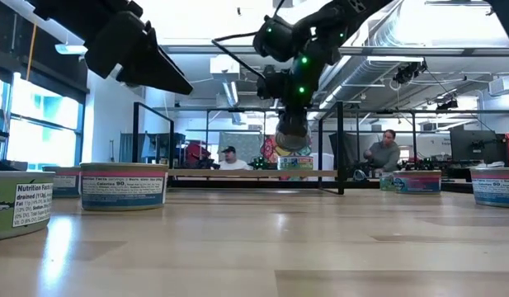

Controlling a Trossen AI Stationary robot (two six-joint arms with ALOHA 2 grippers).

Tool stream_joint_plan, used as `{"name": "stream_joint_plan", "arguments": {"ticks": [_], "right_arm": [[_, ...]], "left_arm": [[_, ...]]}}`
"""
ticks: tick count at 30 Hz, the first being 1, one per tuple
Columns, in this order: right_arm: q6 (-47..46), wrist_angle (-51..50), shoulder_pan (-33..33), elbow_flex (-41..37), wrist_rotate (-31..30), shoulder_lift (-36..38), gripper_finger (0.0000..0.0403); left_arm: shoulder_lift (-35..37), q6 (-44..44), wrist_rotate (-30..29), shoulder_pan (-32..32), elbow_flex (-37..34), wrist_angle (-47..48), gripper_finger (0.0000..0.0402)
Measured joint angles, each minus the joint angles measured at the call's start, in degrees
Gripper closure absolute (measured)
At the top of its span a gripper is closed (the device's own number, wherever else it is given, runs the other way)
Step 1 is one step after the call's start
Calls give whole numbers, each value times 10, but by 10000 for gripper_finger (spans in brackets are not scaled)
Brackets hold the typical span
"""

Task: Stack canned seafood by type on shelf
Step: Stack the green-white tuna can on top of the green-white tuna can on the shelf

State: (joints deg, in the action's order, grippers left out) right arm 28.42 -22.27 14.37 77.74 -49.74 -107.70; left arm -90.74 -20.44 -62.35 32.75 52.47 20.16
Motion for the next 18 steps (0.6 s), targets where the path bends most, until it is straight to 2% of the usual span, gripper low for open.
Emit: {"name": "stream_joint_plan", "arguments": {"ticks": [4, 8, 14, 18], "right_arm": [[-1, -10, 9, 0, 11, 0, 279], [-12, -13, 22, 0, 49, 0, 279], [-15, -13, 33, 0, 57, 0, 279], [-32, -14, 33, 0, 69, 1, 252]], "left_arm": [[0, -4, 0, 0, 0, 0, 96], [0, -5, -1, 0, 0, 0, 96], [0, -5, -1, 0, 0, 0, 96], [0, -5, -1, 0, 0, -1, 96]]}}
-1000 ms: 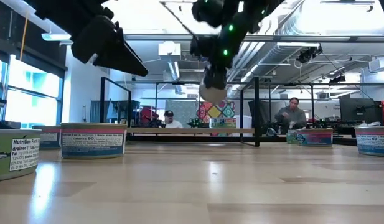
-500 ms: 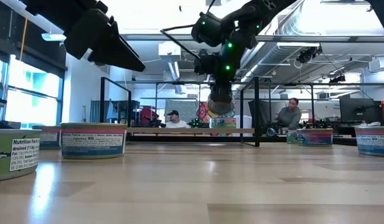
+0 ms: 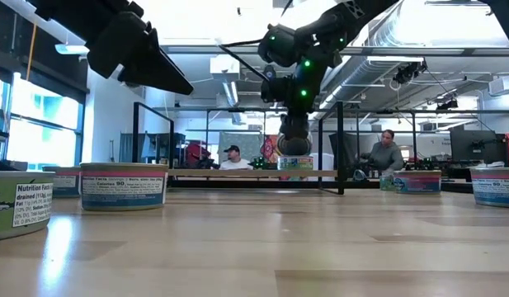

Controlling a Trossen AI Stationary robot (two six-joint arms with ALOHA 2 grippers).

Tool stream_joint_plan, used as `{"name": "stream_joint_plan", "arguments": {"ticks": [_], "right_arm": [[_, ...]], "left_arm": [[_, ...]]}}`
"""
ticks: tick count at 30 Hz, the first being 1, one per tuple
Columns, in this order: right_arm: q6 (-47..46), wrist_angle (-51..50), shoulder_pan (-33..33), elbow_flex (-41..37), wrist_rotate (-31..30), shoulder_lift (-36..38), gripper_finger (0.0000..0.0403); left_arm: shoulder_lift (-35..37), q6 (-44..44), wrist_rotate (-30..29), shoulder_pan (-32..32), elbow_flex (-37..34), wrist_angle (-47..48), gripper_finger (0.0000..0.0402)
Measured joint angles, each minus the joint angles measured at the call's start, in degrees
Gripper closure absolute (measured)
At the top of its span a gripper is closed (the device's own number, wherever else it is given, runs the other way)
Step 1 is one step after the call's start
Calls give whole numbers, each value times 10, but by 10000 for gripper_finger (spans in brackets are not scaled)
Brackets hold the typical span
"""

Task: Stack canned seafood by type on shelf
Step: Stack the green-white tuna can on top of the green-white tuna can on the shelf, then move the green tuna can to the center of the table

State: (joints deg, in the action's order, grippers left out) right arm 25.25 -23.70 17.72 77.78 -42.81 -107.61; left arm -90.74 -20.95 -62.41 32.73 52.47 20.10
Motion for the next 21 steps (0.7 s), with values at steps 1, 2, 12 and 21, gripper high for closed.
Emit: {"name": "stream_joint_plan", "arguments": {"ticks": [1, 2, 12, 21], "right_arm": [[-9, -1, 0, 0, 7, 0, 241], [-13, -6, 0, 0, 14, 0, 230], [-25, -38, 0, 0, 15, 1, 188], [-43, -108, -19, 66, 81, 4, 176]], "left_arm": [[0, 0, 0, 0, 0, 0, 96], [0, 0, 0, 0, 0, -1, 96], [0, 0, 1, 0, 0, -2, 96], [0, 0, 1, 0, 0, -2, 96]]}}
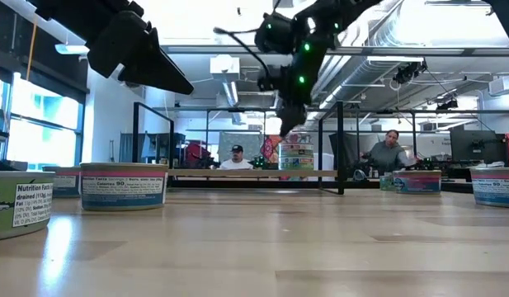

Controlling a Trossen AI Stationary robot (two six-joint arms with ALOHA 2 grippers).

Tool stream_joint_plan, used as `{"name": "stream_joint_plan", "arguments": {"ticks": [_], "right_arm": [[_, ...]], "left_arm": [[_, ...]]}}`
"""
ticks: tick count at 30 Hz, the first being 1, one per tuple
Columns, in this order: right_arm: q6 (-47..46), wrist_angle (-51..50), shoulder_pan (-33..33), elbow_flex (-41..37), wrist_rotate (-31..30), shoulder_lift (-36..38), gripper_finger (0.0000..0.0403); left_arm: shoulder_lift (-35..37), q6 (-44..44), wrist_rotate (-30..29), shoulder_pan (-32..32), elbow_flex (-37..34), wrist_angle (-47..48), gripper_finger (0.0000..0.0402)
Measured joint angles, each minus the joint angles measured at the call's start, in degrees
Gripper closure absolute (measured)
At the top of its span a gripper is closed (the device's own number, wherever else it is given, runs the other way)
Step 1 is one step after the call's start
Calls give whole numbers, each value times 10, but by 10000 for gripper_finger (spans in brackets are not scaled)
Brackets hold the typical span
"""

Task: Stack canned seafood by type on shelf
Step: Move the green tuna can to the center of the table

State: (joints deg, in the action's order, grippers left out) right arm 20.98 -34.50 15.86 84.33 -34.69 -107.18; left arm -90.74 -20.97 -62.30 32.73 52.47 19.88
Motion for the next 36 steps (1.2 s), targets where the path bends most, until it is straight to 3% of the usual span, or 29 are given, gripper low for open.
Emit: {"name": "stream_joint_plan", "arguments": {"ticks": [8, 14, 23, 29, 36], "right_arm": [[-74, -69, -95, 50, 137, 0, 196], [-126, -214, -206, 49, 266, 0, 223], [-272, -360, -311, 45, 291, 7, 274], [-393, -345, -336, -93, 303, 98, 299], [-697, -284, -403, -248, 432, 240, 323]], "left_arm": [[0, -18, 1, 1, 0, 5, 96], [0, -30, 0, 10, -29, -24, 96], [0, -10, 1, 20, -91, -166, 96], [0, 1, 3, 19, -95, -178, 96], [0, 12, -3, 17, -95, -203, 96]]}}
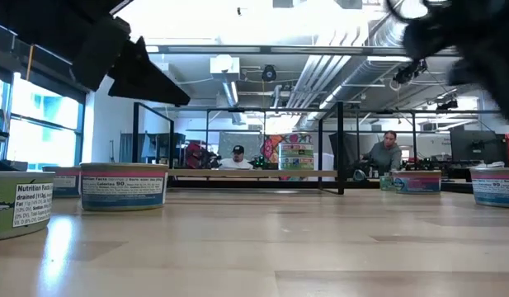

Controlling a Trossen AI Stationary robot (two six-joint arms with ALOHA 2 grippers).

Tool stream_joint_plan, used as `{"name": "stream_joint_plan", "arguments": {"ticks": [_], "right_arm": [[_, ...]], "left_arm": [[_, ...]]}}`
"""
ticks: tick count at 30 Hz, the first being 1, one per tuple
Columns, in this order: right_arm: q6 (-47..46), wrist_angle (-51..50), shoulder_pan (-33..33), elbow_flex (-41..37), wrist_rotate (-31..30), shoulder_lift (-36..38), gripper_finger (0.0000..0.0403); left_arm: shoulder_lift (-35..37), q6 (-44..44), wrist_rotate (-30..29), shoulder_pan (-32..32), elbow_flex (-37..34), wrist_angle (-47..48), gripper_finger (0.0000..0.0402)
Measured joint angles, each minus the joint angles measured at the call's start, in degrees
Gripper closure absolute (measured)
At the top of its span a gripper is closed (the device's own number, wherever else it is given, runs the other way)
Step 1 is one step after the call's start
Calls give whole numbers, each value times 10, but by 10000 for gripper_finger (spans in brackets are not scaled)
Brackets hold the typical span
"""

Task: Stack canned seafood by type on shelf
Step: Move the green tuna can to the center of the table

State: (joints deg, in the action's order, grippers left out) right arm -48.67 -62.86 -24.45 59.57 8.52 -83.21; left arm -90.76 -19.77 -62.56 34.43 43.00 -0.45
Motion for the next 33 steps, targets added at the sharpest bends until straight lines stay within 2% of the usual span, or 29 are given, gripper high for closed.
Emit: {"name": "stream_joint_plan", "arguments": {"ticks": [3, 8, 13, 18, 25, 28, 33], "right_arm": [[-102, 9, -64, -18, 12, 17, 330], [-214, 32, -146, -46, 10, 12, 340], [-263, 88, -186, -69, 7, -13, 347], [-257, 137, -182, -83, 6, -54, 355], [-179, 234, -135, -80, 14, -99, 363], [-136, 281, -112, -81, -15, -103, 363], [-50, 370, -68, -82, -99, -106, 363]], "left_arm": [[0, 1, -11, -5, 0, -10, 96], [0, 9, -14, -17, 0, -17, 96], [0, 39, -5, -22, 0, -44, 96], [0, 78, 12, -22, 0, -79, 96], [0, 105, 41, -31, 0, -108, 96], [0, 104, 58, -38, 0, -111, 96], [0, 105, 81, -47, 0, -115, 96]]}}
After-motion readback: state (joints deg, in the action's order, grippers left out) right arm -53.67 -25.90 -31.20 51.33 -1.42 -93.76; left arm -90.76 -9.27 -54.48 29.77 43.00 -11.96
